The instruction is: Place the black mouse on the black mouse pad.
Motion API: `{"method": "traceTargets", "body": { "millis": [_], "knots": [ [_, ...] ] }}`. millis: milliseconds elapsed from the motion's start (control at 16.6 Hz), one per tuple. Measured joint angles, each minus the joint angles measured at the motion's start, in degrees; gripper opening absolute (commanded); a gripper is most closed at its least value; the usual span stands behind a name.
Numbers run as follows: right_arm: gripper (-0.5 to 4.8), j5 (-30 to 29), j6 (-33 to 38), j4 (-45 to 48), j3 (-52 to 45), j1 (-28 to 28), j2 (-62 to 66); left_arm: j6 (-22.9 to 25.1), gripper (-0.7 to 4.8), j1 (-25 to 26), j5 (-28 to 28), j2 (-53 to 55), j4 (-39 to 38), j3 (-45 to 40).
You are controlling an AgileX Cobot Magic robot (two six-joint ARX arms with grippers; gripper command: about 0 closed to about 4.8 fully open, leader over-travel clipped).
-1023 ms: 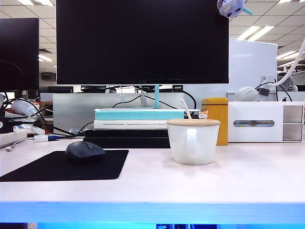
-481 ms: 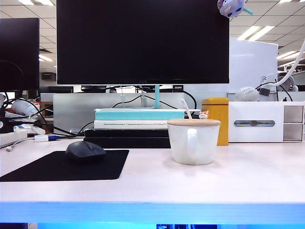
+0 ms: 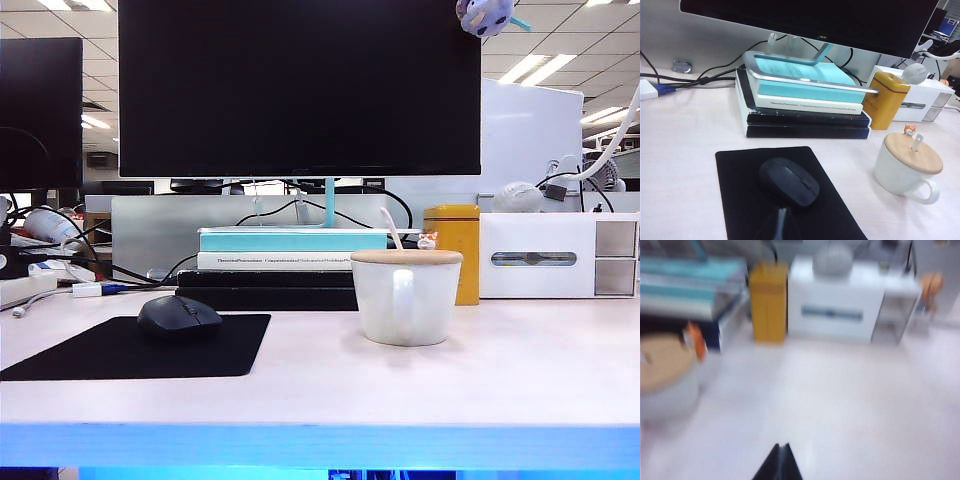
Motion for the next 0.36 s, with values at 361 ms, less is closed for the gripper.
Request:
{"method": "traceTargets", "body": {
  "millis": [361],
  "knots": [
    [-0.05,0.0,0.1,-2.7,-0.8,0.0,0.0,0.0,-0.05,0.0,0.0,0.0,0.0,0.0]
  ]
}}
